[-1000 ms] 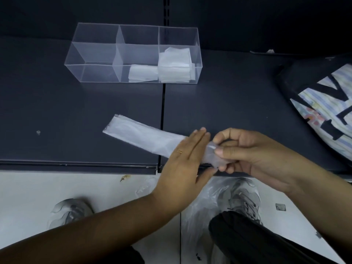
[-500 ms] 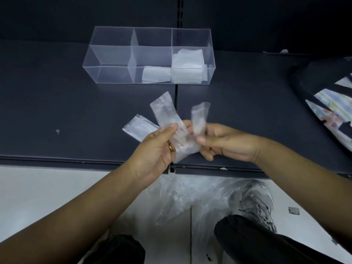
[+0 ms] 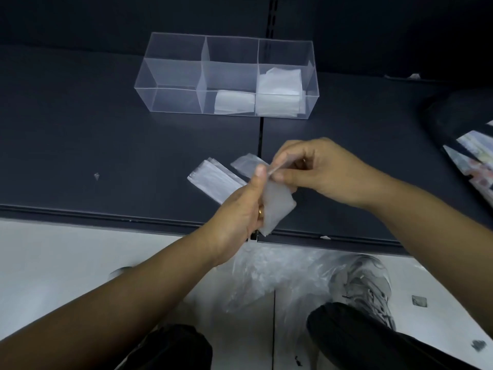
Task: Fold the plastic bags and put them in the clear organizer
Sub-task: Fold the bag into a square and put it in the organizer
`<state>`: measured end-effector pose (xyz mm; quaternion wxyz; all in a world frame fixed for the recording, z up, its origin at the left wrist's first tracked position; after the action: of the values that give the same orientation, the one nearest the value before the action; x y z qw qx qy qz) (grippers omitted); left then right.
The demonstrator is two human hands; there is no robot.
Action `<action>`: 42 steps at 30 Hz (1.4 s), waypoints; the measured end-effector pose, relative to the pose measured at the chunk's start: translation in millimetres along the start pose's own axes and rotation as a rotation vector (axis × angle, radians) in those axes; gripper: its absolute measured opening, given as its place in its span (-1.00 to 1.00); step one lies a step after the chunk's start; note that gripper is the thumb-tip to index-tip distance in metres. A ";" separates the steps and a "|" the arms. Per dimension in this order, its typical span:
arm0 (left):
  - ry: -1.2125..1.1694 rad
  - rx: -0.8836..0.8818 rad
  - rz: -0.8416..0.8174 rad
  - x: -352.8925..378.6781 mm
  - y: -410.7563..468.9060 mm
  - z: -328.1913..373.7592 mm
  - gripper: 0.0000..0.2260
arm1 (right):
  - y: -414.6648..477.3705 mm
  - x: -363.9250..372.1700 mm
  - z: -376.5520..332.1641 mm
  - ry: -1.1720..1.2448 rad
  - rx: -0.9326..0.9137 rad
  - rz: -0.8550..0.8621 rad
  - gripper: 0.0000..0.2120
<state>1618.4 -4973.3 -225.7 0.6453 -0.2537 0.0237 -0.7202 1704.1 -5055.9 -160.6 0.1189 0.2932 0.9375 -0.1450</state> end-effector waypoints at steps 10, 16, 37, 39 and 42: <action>-0.130 0.036 0.290 -16.5 -4.7 3.2 -0.77 | 14.9 -1.4 23.5 0.295 0.154 0.106 -0.40; -0.382 0.031 0.232 -21.5 -3.5 3.1 -0.75 | -5.4 35.6 54.9 0.383 0.320 -0.080 -0.73; 0.814 0.417 0.915 -91.2 -36.0 41.2 -0.79 | -18.7 26.0 85.2 0.078 0.549 0.161 -0.87; 1.151 0.587 0.610 -50.5 -40.0 32.6 -0.71 | -18.3 25.9 83.0 0.075 0.557 0.151 -0.87; 1.383 0.470 0.206 -17.4 -37.2 -4.0 -0.39 | -19.8 25.1 78.6 0.063 0.585 0.134 -0.87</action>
<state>1583.3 -4952.0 -221.6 0.5846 0.4069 0.2940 -0.6374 1683.3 -5085.3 -237.4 0.0098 0.3806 0.8377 -0.3914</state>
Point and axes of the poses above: each hand's wrist, its own y-axis towards the middle knuckle, its own x-axis out of the palm, z = x × y, the point moved 6 cm from there along y, towards the middle knuckle, and after that the axes turned 2 degrees about y, right-handed, at the moved point
